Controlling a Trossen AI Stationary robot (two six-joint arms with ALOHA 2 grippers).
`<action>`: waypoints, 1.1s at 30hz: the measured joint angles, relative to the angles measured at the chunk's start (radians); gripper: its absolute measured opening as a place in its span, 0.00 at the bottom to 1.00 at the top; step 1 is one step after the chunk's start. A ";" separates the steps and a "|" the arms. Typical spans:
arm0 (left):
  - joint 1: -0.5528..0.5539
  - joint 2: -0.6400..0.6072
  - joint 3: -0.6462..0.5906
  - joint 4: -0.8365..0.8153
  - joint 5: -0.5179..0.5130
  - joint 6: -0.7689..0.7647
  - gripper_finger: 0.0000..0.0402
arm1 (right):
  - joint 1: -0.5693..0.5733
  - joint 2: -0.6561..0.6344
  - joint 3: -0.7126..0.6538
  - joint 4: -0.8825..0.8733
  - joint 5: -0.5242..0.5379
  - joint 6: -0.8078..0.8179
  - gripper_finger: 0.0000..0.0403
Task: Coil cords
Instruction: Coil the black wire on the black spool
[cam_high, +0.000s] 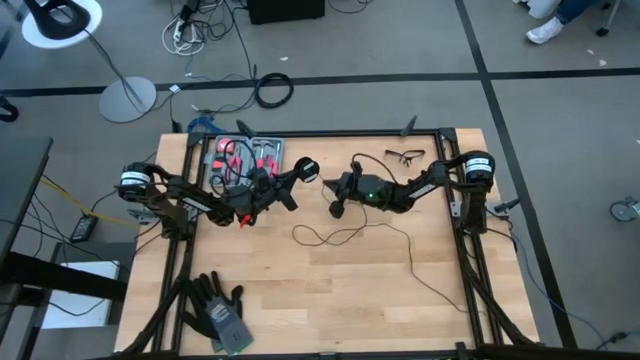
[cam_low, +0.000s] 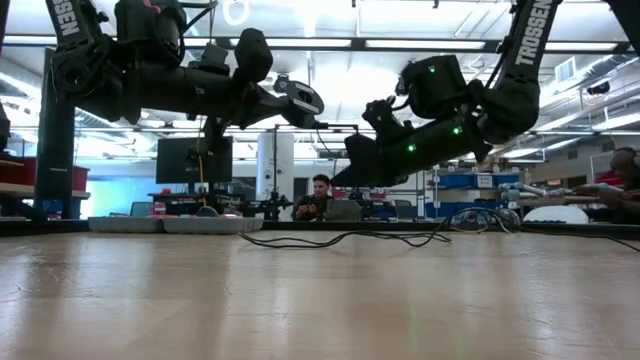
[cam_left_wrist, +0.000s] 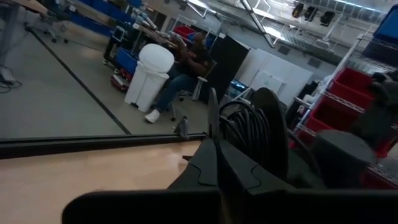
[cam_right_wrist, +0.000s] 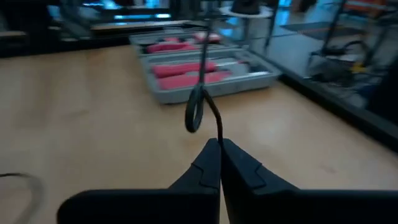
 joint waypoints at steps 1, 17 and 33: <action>0.000 0.000 0.000 0.000 -0.007 0.004 0.00 | 0.014 0.001 0.005 -0.007 -0.007 0.005 0.01; 0.007 0.000 0.000 -0.008 -0.138 0.131 0.00 | 0.192 0.002 0.174 -0.387 -0.123 -0.017 0.00; 0.007 0.000 0.000 -0.290 0.017 0.121 0.00 | 0.192 0.003 0.477 -0.887 -0.334 -0.227 0.00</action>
